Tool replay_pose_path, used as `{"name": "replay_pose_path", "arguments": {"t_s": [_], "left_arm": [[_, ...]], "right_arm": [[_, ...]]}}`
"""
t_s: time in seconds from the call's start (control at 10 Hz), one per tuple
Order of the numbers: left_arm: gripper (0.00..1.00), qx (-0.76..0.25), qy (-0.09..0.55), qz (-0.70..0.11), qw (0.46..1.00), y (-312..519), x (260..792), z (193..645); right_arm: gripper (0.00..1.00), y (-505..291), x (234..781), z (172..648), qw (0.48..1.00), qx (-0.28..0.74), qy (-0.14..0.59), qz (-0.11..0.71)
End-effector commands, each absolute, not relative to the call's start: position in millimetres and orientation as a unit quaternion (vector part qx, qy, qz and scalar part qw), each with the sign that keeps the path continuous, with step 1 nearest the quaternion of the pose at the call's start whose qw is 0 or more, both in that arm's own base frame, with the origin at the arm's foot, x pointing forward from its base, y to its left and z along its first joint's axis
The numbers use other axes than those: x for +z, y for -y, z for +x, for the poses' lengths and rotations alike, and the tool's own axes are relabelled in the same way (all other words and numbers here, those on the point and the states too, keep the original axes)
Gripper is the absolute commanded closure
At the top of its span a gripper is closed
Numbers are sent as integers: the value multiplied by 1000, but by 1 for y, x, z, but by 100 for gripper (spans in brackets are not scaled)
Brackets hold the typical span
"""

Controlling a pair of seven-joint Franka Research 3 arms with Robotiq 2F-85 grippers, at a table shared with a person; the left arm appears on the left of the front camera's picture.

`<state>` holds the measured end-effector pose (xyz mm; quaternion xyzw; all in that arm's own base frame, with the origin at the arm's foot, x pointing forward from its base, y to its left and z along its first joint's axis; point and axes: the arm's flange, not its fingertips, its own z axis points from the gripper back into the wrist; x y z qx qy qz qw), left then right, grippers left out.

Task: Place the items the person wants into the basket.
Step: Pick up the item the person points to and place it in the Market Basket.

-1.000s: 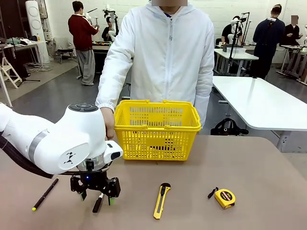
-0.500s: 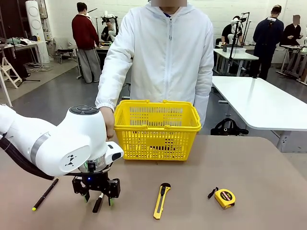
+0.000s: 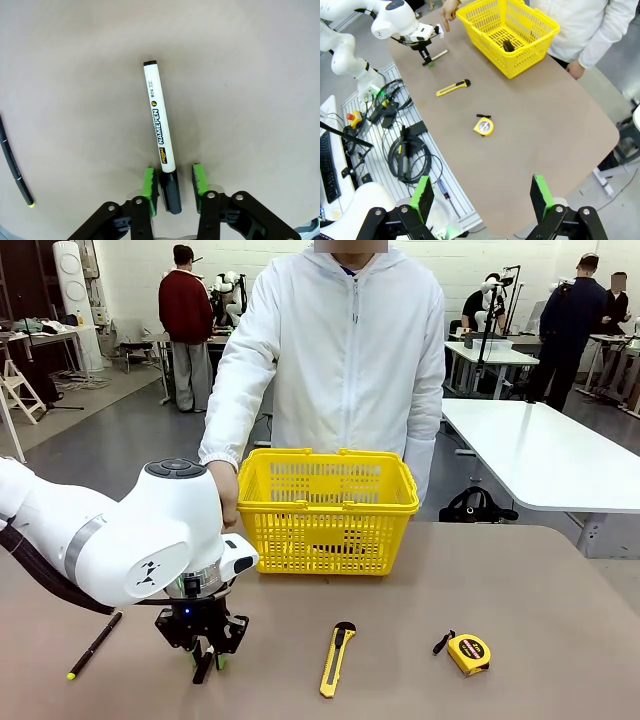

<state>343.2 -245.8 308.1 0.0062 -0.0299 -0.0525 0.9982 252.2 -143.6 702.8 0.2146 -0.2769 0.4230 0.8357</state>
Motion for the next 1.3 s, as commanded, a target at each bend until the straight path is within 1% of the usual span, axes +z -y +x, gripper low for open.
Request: {"name": "replay_pose_path", "arguments": {"t_s": [0.0, 0.5, 0.7, 0.8, 0.9, 1.0, 1.2], "left_arm": [[100, -39, 32, 21, 998, 237, 296, 332], [100, -46, 25, 27, 998, 237, 294, 331], [100, -50, 24, 34, 998, 237, 316, 328], [100, -55, 28, 33, 998, 235, 344, 325], [100, -69, 25, 35, 997, 233, 385, 324], [100, -76, 40, 40, 996, 233, 435, 323], [100, -97, 48, 57, 992, 240, 505, 326]], "right_arm": [[0, 143, 705, 254, 827, 429, 284, 228], [0, 143, 705, 254, 827, 429, 284, 228], [0, 143, 705, 254, 827, 429, 284, 228], [0, 143, 705, 254, 827, 429, 284, 228], [0, 143, 705, 254, 827, 429, 284, 228], [0, 143, 705, 254, 827, 429, 284, 228], [0, 143, 705, 254, 827, 429, 284, 228]]}}
